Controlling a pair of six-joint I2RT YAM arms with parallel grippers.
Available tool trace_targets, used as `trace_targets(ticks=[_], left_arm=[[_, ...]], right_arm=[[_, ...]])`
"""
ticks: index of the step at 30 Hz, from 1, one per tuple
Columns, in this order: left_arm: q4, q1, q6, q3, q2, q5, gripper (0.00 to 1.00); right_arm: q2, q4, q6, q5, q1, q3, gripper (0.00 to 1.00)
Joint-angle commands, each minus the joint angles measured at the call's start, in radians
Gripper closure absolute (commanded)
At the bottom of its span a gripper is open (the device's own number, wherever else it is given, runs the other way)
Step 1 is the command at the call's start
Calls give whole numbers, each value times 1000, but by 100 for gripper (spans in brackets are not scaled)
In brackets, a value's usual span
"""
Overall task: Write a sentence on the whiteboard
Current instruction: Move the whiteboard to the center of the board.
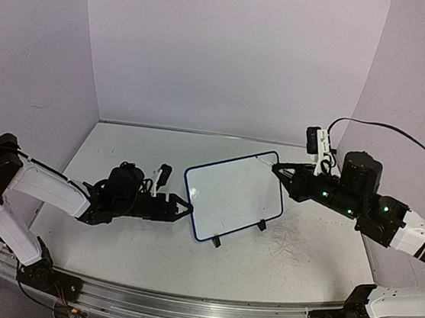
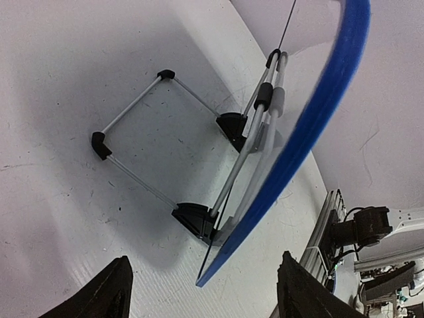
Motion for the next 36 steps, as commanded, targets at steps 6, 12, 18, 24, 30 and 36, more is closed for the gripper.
trace_targets(ticks=[6, 12, 18, 24, 30, 36], left_arm=[[65, 6, 84, 107, 94, 1, 34], [64, 77, 87, 85, 91, 30, 49], [54, 182, 116, 89, 103, 137, 54], [19, 232, 182, 93, 92, 241, 57], [19, 233, 193, 72, 51, 321, 40], [112, 227, 144, 75, 108, 388, 40]], right_arm=[[49, 112, -61, 16, -1, 52, 100], [112, 250, -76, -8, -2, 24, 100], [222, 298, -29, -8, -1, 71, 100], [264, 313, 27, 20, 2, 84, 100], [228, 281, -1, 9, 2, 84, 100], [197, 220, -44, -35, 3, 98, 100]])
